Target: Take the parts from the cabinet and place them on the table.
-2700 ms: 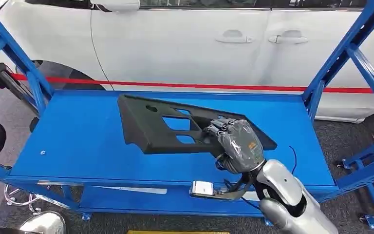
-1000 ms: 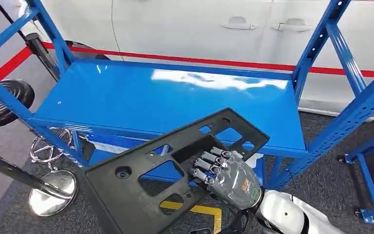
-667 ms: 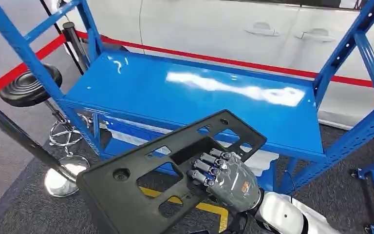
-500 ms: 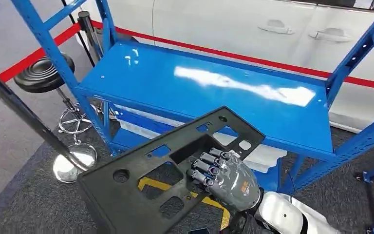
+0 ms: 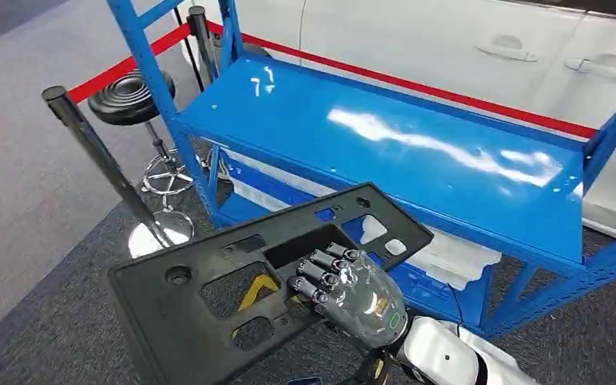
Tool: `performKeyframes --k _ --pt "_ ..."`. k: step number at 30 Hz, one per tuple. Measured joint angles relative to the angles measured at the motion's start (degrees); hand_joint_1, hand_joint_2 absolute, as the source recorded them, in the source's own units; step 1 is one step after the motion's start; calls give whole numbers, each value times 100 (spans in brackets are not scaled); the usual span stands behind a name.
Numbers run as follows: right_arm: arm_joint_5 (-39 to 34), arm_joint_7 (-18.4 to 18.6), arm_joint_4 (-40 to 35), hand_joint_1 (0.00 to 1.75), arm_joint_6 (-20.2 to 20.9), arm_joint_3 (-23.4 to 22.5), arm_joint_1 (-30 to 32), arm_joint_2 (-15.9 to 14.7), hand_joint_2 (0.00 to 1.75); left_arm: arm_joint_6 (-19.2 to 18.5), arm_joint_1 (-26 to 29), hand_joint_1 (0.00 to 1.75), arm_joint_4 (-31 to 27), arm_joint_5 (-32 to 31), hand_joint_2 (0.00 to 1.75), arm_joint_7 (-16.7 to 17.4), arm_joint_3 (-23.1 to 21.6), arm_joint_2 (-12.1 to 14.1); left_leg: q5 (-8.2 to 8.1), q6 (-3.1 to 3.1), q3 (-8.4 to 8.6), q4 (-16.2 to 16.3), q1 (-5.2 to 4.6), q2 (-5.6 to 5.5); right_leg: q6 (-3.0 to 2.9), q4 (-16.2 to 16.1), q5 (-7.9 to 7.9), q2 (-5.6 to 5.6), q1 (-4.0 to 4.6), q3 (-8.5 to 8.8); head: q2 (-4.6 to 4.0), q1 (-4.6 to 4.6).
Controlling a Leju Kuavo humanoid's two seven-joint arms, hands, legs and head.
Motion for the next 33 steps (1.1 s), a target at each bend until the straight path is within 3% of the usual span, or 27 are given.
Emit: performKeyframes --k 1,2,3,4,5,6,8,10,11,12,13,14,15,16,17,19,20,21,24,25,26,27,28,30,31,32,33 --pt "0 44 22 175 72 63 -52 50 175 -77 -1 0 0 6 0 7 0 24 65 -34 25 33 38 25 4 17 2 -95 -4 -16 0 0" --pt "13 107 50 175 160 147 -122 160 175 -162 2 0 0 6 0 20 0 66 231 -62 178 -208 69 49 11 36 -2 -164 -10 -33 0 0" --pt "30 185 76 175 231 218 -208 282 175 -241 6 0 0 -2 0 46 0 96 446 -80 449 -641 91 84 26 60 -11 -222 -19 -46 0 0" --pt "46 258 103 175 295 286 -305 413 175 -297 5 0 0 -31 0 63 -2 120 668 -86 819 -1257 97 201 58 91 -32 -283 -29 -50 0 -2" --pt "59 340 125 175 327 345 -384 509 175 -341 -9 0 0 -68 0 83 -9 138 560 -57 1002 -1654 59 438 88 101 -49 -346 -20 -45 0 -2" --pt "66 389 153 175 347 391 -454 568 175 -356 -4 0 0 -88 0 85 -20 157 669 30 1006 -1535 24 448 132 77 -41 -402 -7 -41 0 0" --pt "120 487 186 175 373 470 -535 638 175 -356 -7 0 0 -146 0 57 -33 212 627 131 958 -1614 -3 389 201 86 -58 -502 7 -11 0 9" --pt "229 577 225 175 415 526 -597 679 175 -330 7 0 0 -181 0 18 -37 253 663 206 984 -1697 19 233 292 52 -87 -622 26 37 0 9" --pt "256 590 247 175 419 544 -622 682 175 -325 32 0 0 -190 0 4 -44 258 691 238 994 -1736 44 171 323 172 -179 -285 -22 25 0 11" --pt "275 603 251 175 419 559 -637 686 175 -325 31 0 0 -197 0 2 -50 271 712 284 984 -1740 43 120 314 479 -389 13 -23 -119 0 13" --pt "284 605 262 175 419 572 -635 686 175 -325 28 0 0 -199 0 2 -57 286 724 314 967 -1738 39 66 312 914 -625 151 -38 -336 0 11" --pt "289 610 284 175 424 590 -633 684 175 -308 24 0 2 -214 0 0 -59 293 732 328 953 -1737 24 -10 315 1419 -837 213 -32 -591 0 11" --pt "295 619 306 175 424 610 -631 682 175 -297 24 0 0 -232 0 -15 -61 304 735 333 942 -1729 11 -87 320 1750 -922 234 -31 -779 0 11" --pt "306 649 319 175 424 638 -626 682 175 -286 28 0 0 -273 0 -57 -66 306 735 334 932 -1714 0 -174 317 1900 -886 238 -31 -889 0 11" --pt "317 675 319 175 424 657 -621 682 175 -269 34 0 0 -312 0 -118 -76 306 730 333 931 -1693 -2 -265 310 1735 -673 240 -33 -846 0 11" --pt "367 719 319 175 424 662 -620 680 175 -223 43 0 0 -415 0 -249 -111 304 706 318 932 -1632 -2 -435 272 847 -88 330 -34 -486 0 11" --pt "393 747 319 175 424 662 -618 675 175 -181 54 0 0 -477 0 -313 -138 295 689 303 900 -1600 12 -502 240 388 120 622 -40 -317 0 13" --pt "422 769 317 175 424 662 -594 660 175 -140 40 0 0 -523 0 -372 -171 280 680 271 848 -1541 -20 -558 220 284 46 901 -60 -313 0 7" --pt "505 806 277 175 404 642 -527 612 175 -78 88 0 -2 -634 0 -463 -210 264 735 141 768 -1577 47 -770 202 240 60 706 -5 -316 0 11" --pt "514 822 256 175 395 619 -516 592 175 -46 108 0 0 -658 0 -477 -214 258 749 107 734 -1589 32 -832 162 176 89 630 -49 -284 0 9" --pt "514 833 229 175 391 596 -497 579 175 -19 121 0 -2 -675 0 -479 -221 260 704 94 733 -1493 27 -545 132 121 117 517 -77 -235 0 9" --pt "516 859 201 175 378 566 -460 559 175 -13 122 0 -2 -675 0 -476 -225 254 543 67 633 -1271 -1 -213 95 85 116 449 -77 -206 0 -22" --pt "518 861 175 175 376 535 -437 533 175 0 111 0 0 -675 0 -470 -225 243 326 40 445 -896 15 -71 79 83 111 357 -63 -197 0 -17" --pt "522 861 159 175 374 498 -381 489 175 2 107 0 -2 -675 0 -452 -225 229 -43 -9 17 -48 66 6 67 89 88 161 -50 -194 0 -15" --pt "522 861 157 175 376 498 -360 474 175 0 105 0 -2 -675 0 -452 -225 221 -72 -35 -92 175 89 21 75 90 79 69 -47 -189 0 -20" --pt "522 861 149 175 376 498 -345 465 175 0 108 0 -2 -675 0 -435 -225 216 41 -54 -44 95 110 35 85 91 65 -21 -48 -177 0 -17" --pt "525 855 144 175 374 498 -340 461 175 -2 113 0 -2 -673 0 -420 -225 216 256 -65 147 -247 126 56 105 91 47 -101 -57 -157 0 -20"
